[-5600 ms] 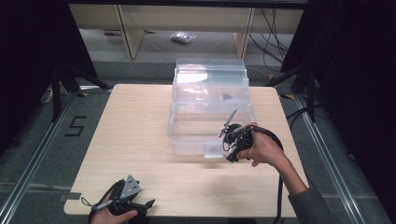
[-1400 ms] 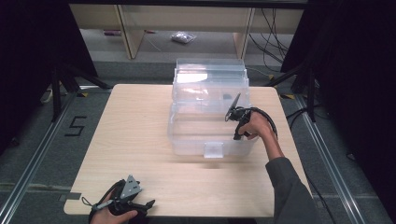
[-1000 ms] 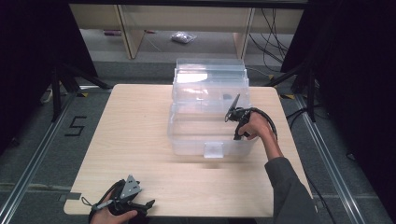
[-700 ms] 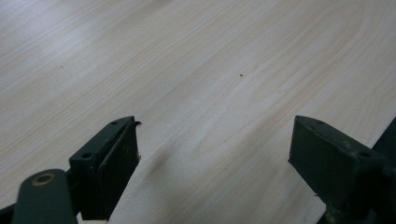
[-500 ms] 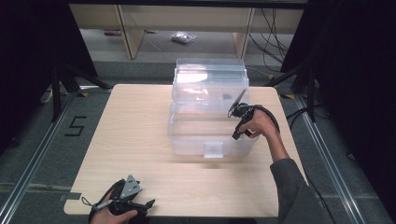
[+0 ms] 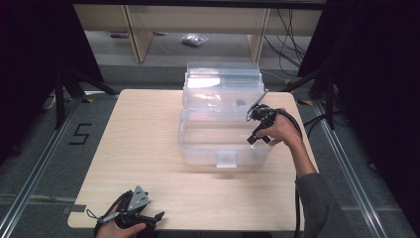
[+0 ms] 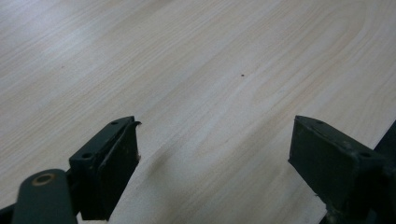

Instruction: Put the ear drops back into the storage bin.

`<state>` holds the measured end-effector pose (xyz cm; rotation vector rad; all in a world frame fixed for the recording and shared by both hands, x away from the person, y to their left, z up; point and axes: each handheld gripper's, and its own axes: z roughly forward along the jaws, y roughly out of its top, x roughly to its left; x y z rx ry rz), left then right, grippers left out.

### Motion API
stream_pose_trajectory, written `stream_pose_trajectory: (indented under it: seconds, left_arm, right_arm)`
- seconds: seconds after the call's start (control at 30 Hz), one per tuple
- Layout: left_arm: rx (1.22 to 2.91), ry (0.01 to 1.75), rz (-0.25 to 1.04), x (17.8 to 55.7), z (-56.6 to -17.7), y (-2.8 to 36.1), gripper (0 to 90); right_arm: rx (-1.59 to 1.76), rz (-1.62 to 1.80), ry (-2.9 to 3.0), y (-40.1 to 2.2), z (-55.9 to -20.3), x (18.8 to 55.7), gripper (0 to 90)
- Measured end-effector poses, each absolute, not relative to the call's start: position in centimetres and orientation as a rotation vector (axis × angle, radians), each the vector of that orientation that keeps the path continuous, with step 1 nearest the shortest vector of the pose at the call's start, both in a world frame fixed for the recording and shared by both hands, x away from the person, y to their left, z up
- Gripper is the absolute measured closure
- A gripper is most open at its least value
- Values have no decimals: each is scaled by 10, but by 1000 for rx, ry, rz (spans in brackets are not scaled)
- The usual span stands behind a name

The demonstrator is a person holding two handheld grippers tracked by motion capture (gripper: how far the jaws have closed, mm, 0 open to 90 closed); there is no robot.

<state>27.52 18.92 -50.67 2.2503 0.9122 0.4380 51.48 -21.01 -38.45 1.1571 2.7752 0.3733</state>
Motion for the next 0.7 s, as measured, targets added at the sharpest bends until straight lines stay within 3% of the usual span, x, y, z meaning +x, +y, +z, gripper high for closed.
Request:
stream_pose_trajectory:
  seconds: [0.7]
  left_arm:
    - [2234, 924, 424, 275, -507, 189, 152]
  right_arm:
    - [1157, 476, 2724, -214, -364, 496, 240]
